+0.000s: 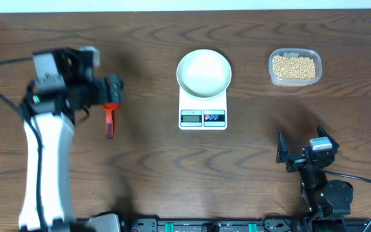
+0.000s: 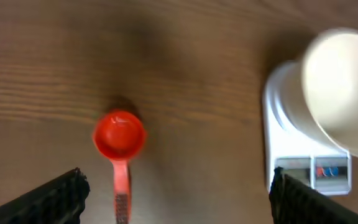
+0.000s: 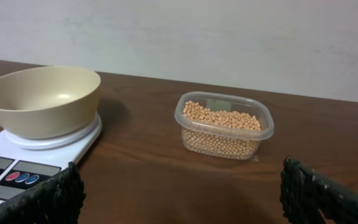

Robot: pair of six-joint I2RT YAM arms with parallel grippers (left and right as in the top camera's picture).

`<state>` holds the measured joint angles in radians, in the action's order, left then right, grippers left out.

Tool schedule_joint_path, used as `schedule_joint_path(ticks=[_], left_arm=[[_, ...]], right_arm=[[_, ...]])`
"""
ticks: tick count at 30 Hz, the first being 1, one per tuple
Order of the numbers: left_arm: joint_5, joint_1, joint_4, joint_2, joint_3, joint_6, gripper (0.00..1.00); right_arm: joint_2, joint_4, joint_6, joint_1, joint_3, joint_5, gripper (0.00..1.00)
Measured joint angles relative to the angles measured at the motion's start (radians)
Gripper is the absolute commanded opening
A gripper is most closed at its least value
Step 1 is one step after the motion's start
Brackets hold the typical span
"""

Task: Scoop item into bowl and weigh 50g on scale
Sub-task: 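Reach the left gripper down and grasp the red scoop's handle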

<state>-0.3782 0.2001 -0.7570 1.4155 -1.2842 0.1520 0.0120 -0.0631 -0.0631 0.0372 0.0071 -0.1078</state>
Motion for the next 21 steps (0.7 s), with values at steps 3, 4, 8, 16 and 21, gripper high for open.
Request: schedule_joint_path(ticks=[3,4,8,16,21], left_arm=[[-0.028,0.051,0.034,0.105,-0.026,0.003,0.96],[-0.035,0.062,0.035,0.131,-0.026,0.003,0.95],[-0.045,0.079,0.067,0.216,-0.026,0.003,0.95],[0.056,0.082,0.131,0.376,-0.026,0.005,0.83],[0.105,0.101,0.135,0.423,-0.026,0.036,0.7]], right_arm=[[0.0,0.0,0.0,0.0,0.0,0.0,0.99],[0.0,0.0,0.0,0.0,0.0,0.0,0.99],[0.0,0.0,0.0,0.0,0.0,0.0,0.99],[0.0,0.0,0.0,0.0,0.0,0.0,0.99],[0.0,0.0,0.0,0.0,0.0,0.0,0.99]])
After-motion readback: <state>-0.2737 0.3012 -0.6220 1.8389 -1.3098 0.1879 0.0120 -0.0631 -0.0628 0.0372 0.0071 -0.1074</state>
